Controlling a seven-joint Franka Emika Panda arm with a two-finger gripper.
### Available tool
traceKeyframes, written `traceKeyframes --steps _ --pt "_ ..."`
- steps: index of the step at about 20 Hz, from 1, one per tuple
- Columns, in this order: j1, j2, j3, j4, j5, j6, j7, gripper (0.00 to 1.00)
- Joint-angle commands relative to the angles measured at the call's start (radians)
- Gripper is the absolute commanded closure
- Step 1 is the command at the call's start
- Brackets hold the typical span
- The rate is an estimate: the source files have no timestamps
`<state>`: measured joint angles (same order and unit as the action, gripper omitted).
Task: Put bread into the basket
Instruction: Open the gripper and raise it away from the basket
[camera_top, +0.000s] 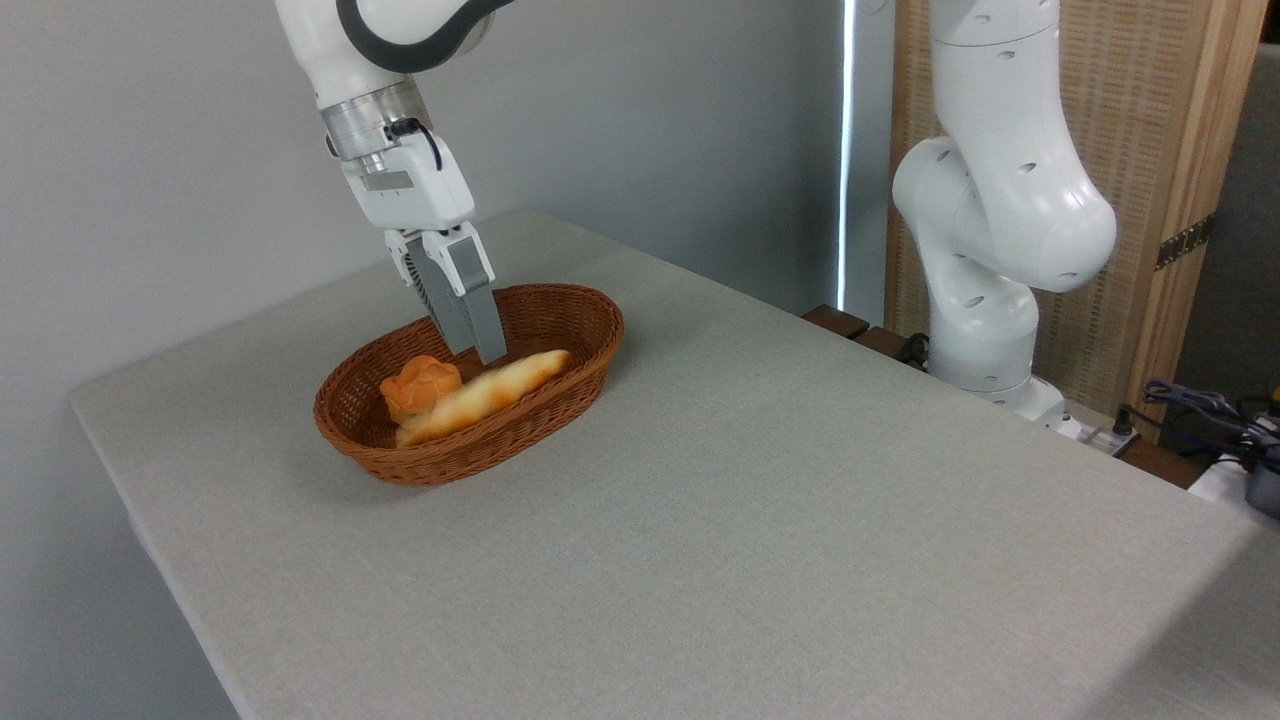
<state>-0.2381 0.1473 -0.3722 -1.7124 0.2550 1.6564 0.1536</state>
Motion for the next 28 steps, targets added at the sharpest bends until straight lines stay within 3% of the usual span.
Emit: traceKeyframes --steps 1,7,10,15,20,23,25,28 --pt "-0.010 -0.011 0.007 -0.004 0.015 -0.009 -0.028 0.00" --pt "0.003 -0.035 0.022 0.042 -0.028 -0.009 -0.042 0.00" --pt "0.014 -0.076 0.116 0.047 -0.088 0.008 -0.022 0.00" --pt "0.014 -0.138 0.338 0.047 -0.235 0.022 0.303 0.00" --pt "0.020 -0.152 0.462 0.073 -0.309 0.025 0.457 0.00" --pt "0.023 -0.153 0.487 0.076 -0.319 0.020 0.494 0.00" --pt "0.057 -0.153 0.469 0.076 -0.319 0.014 0.495 0.00" --pt "0.062 -0.153 0.463 0.077 -0.310 -0.032 0.565 0.00"
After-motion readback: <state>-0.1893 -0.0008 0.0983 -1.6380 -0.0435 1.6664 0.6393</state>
